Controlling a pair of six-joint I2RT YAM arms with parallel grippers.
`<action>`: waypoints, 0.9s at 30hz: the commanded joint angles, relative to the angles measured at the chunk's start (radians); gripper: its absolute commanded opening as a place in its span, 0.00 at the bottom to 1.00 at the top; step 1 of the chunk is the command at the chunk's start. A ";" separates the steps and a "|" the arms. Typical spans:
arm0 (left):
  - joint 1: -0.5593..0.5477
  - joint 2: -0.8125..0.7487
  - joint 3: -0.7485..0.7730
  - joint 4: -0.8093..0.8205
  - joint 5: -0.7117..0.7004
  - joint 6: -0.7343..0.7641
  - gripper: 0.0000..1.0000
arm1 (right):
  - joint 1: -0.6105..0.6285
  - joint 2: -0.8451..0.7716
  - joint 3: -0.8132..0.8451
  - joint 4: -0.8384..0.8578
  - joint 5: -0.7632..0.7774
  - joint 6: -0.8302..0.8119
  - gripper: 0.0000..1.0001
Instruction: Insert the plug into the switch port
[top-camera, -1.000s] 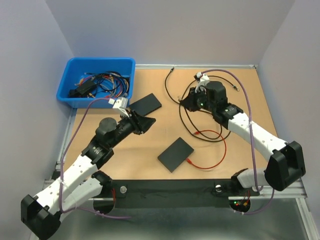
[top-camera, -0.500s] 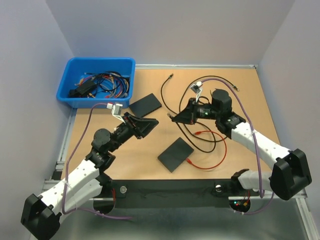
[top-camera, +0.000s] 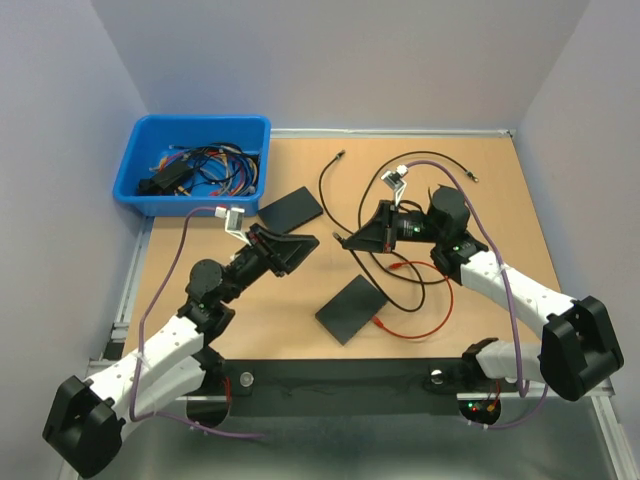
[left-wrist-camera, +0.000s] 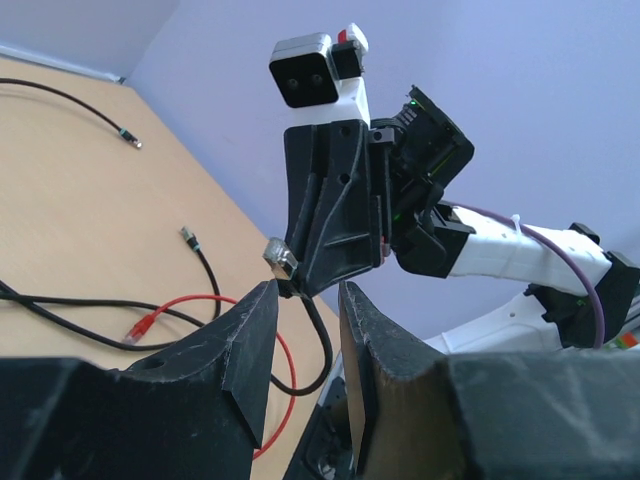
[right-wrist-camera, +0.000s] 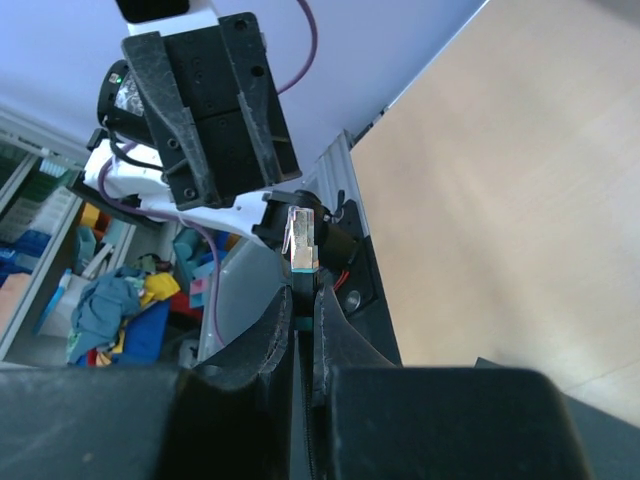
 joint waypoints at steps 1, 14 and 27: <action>-0.017 0.034 -0.007 0.116 0.008 -0.007 0.41 | 0.000 -0.011 0.032 0.085 -0.045 0.039 0.00; -0.054 0.132 0.039 0.186 -0.001 -0.004 0.41 | -0.001 0.008 0.049 0.102 -0.062 0.053 0.01; -0.075 0.219 0.097 0.251 -0.006 -0.003 0.40 | 0.000 0.001 0.032 0.126 -0.069 0.072 0.00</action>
